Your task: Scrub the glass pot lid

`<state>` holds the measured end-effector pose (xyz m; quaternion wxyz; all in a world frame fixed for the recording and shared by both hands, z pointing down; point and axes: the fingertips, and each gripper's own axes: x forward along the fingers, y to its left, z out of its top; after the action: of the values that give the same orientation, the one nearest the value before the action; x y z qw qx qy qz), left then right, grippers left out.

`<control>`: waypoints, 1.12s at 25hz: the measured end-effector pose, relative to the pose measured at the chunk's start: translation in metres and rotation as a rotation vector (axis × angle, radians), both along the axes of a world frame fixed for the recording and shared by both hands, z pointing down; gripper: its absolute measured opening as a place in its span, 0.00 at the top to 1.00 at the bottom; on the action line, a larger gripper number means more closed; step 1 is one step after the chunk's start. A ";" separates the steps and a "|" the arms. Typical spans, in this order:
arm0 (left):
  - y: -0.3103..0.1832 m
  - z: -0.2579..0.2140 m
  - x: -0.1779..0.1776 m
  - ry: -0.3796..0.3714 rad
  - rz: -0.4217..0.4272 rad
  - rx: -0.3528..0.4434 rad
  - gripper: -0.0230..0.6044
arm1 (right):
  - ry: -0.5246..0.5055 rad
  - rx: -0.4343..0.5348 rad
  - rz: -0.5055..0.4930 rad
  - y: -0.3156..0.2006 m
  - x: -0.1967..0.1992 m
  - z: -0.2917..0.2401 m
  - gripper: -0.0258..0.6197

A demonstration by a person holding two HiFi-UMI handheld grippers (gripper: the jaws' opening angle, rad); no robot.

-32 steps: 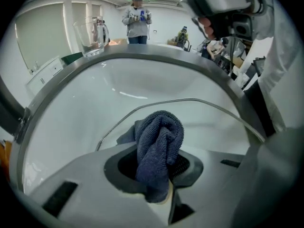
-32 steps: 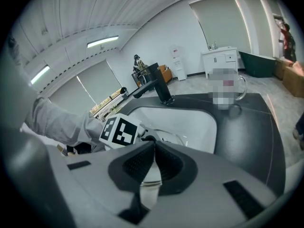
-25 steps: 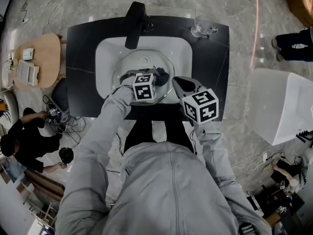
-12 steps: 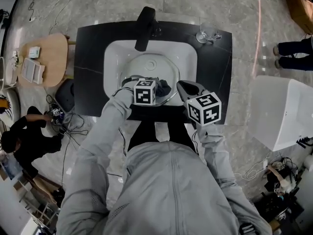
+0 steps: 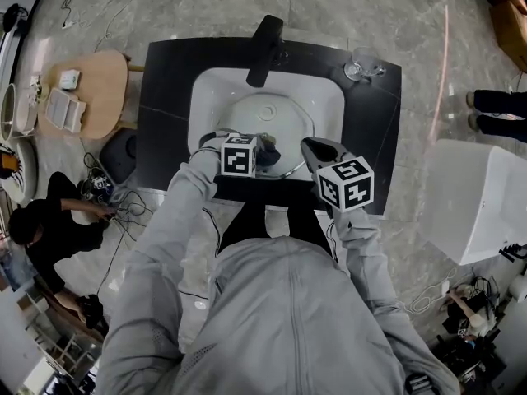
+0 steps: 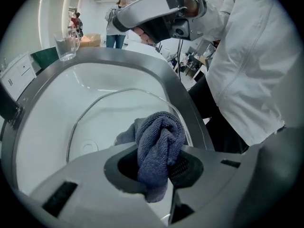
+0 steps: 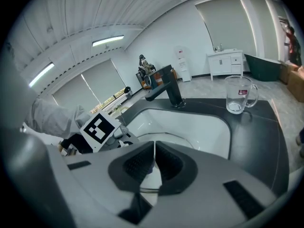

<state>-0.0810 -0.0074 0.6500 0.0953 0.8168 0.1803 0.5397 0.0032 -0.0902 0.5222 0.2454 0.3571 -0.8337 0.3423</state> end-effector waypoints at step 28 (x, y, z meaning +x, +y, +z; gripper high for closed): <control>-0.098 0.066 -0.056 -0.292 -0.460 0.125 0.82 | 0.003 -0.047 0.037 0.006 0.017 0.020 0.91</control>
<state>-0.1371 -0.1055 0.7161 0.1898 0.7542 -0.0593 0.6258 0.0198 -0.0844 0.5421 0.2485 0.3671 -0.8184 0.3656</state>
